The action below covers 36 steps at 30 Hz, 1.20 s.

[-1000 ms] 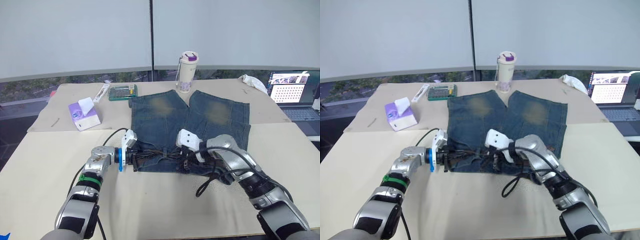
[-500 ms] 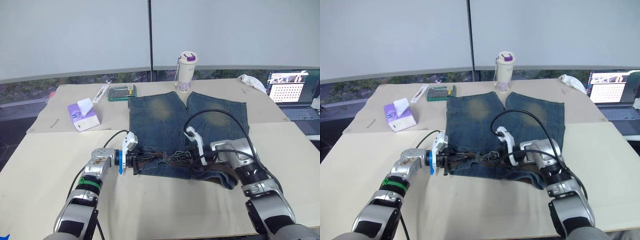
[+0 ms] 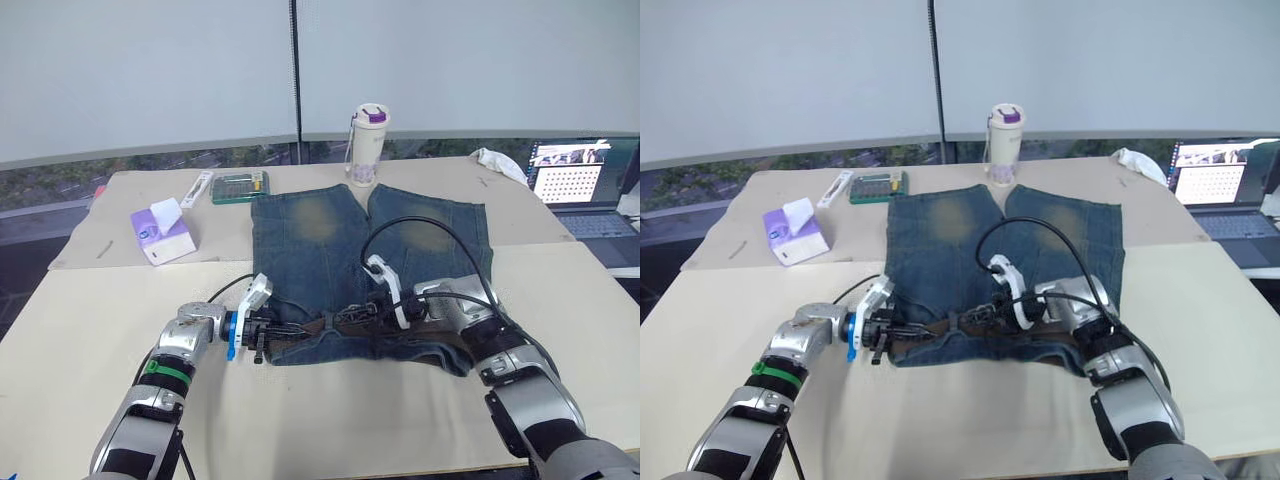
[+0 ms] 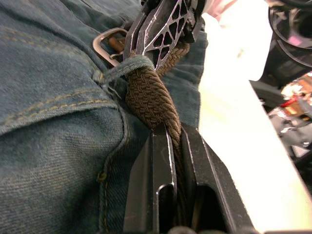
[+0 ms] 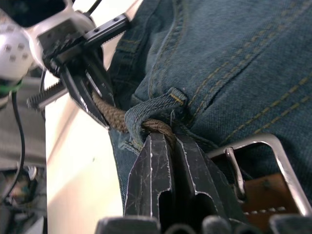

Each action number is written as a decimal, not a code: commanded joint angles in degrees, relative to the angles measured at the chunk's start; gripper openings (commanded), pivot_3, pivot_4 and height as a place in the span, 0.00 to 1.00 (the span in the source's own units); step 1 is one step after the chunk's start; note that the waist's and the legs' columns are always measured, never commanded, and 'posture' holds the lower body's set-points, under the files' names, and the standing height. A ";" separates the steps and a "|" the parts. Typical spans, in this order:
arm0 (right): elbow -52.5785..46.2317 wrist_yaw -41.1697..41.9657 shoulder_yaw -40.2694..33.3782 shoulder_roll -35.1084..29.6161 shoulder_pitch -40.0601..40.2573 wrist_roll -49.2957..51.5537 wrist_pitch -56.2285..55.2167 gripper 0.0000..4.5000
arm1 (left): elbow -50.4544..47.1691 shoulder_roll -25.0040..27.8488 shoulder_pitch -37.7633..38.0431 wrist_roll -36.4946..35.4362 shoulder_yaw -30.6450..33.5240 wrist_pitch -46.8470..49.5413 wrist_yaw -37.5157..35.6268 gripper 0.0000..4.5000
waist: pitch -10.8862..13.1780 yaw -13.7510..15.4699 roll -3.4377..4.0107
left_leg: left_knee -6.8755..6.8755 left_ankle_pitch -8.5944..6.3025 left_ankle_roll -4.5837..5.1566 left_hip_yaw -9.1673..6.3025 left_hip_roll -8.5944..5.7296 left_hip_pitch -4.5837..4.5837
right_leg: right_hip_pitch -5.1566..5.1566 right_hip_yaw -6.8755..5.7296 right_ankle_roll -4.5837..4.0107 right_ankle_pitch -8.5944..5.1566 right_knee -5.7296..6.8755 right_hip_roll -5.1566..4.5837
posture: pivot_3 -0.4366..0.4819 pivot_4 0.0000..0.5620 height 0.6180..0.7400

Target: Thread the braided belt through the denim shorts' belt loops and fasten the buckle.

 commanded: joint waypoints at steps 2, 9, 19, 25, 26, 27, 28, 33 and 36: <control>-1.95 -0.70 -1.59 -1.83 1.46 -4.71 -18.09 0.01 | -0.03 1.27 0.85 0.59 -0.66 -0.83 -0.45 0.00 | -0.02 0.03 -0.03 | 0.02 0.02 -0.03 0.00 -0.01 -0.09 | -0.11 0.00 0.00 0.00 0.04 0.00 | 0.48 0.27 1.00; -10.94 -1.32 -4.69 -7.28 5.32 -8.00 -33.91 0.40 | 0.65 1.20 1.34 0.70 -0.47 -2.64 0.95 0.00 | -0.02 0.59 -0.01 | 0.11 0.05 -0.08 0.01 -0.07 -0.25 | -0.25 -0.01 0.00 0.00 0.16 -0.05 | 0.48 0.27 1.00; -38.16 -12.03 -5.31 -13.37 16.87 -18.03 -42.74 0.94 | 1.75 0.90 1.47 -0.04 0.61 -3.35 2.46 0.00 | -0.18 0.58 -0.01 | 0.12 0.03 -0.05 0.05 -0.02 -0.25 | -0.24 0.00 0.00 0.00 0.20 0.03 | 0.48 0.27 1.00; -45.45 -16.44 -1.28 -12.70 24.34 -24.73 -46.66 0.94 | 2.61 0.42 0.98 -0.53 0.80 -2.74 2.40 0.00 | -0.21 0.60 -0.07 | 0.25 0.02 -0.03 0.07 -0.08 -0.25 | -0.19 -0.04 0.03 -0.02 0.19 0.04 | 0.48 0.27 1.00; -44.33 -18.07 -0.73 -12.40 24.60 -26.73 -48.20 0.94 | 2.87 0.35 0.90 -0.34 0.67 -3.02 2.46 0.00 | -0.21 0.56 -0.07 | 0.27 0.02 -0.03 0.09 -0.07 -0.24 | -0.18 -0.03 0.03 -0.02 0.23 0.05 | 0.48 0.27 1.00; -43.50 -19.19 -0.39 -12.20 24.74 -28.14 -49.33 0.94 | 3.03 0.31 0.86 -0.22 0.57 -3.22 2.49 0.00 | -0.21 0.57 -0.07 | 0.30 0.02 -0.03 0.10 -0.08 -0.24 | -0.20 -0.02 0.02 -0.02 0.29 0.04 | 0.48 0.27 1.00; -42.49 -20.77 -0.83 -10.82 24.99 -27.99 -49.46 0.94 | 3.07 0.29 0.84 -0.19 0.52 -3.27 2.49 0.00 | -0.21 0.62 -0.07 | 0.31 0.02 -0.03 0.11 -0.08 -0.23 | -0.20 -0.02 0.02 -0.02 0.30 0.04 | 0.48 0.27 1.00; -39.60 -23.86 -1.98 -6.57 25.37 -26.52 -48.25 0.94 | 2.96 0.35 1.12 -0.04 0.30 -3.53 2.42 0.00 | -0.24 0.70 -0.13 | 0.31 0.03 -0.05 0.10 -0.09 -0.20 | -0.19 -0.02 0.02 -0.02 0.34 0.05 | 0.48 0.27 1.00; -38.10 -24.59 -1.27 -4.59 25.07 -26.54 -47.21 0.94 | 2.90 0.44 1.27 0.16 0.17 -3.72 2.47 0.00 | -0.25 0.64 -0.13 | 0.32 0.03 -0.04 0.10 -0.09 -0.20 | -0.18 -0.02 0.02 -0.02 0.33 0.05 | 0.48 0.27 1.00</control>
